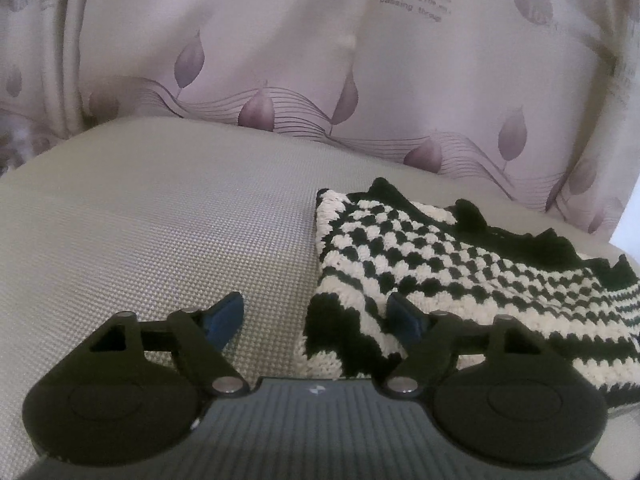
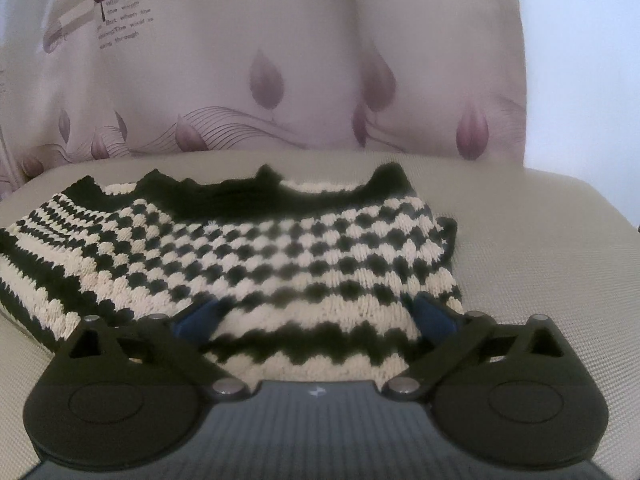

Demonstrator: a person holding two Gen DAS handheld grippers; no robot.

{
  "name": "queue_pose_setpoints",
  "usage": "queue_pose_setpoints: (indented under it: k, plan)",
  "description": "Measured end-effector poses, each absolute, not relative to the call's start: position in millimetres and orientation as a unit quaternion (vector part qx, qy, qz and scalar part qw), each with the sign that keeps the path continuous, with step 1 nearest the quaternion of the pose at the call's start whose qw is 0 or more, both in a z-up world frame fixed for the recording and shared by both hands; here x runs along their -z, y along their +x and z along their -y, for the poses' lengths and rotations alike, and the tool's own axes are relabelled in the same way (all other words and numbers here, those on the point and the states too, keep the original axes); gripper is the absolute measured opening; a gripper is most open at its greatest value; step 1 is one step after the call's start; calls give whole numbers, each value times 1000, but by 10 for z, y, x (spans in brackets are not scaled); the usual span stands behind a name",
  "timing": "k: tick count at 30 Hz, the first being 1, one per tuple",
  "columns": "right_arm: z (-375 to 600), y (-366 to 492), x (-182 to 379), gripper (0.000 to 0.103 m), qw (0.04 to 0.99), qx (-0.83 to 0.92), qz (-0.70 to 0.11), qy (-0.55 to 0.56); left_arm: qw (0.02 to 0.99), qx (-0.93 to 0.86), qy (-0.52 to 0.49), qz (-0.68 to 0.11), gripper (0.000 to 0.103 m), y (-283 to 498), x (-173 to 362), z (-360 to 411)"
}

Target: Fold small clothes

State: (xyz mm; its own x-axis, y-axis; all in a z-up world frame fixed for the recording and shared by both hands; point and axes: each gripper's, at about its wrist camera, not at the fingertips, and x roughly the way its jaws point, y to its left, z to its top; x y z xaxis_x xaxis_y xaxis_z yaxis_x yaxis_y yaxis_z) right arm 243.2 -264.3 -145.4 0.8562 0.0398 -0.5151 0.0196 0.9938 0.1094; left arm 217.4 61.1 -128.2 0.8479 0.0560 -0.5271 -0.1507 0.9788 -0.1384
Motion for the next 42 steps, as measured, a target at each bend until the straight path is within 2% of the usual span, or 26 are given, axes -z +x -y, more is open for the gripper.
queue_pose_setpoints:
  k: [22, 34, 42]
  plan:
    - [2599, 2416, 1439, 103, 963, 5, -267, 40, 958, -80, -56, -269, 90, 2175, 1259, -555]
    - [2567, 2224, 1347, 103, 978, 26, -205, 21, 957, -98, -35, -270, 99, 2191, 1249, -509]
    - [2590, 2173, 1337, 103, 980, 23, -193, 35, 948, 9, -118, -295, 98, 2326, 1179, -850]
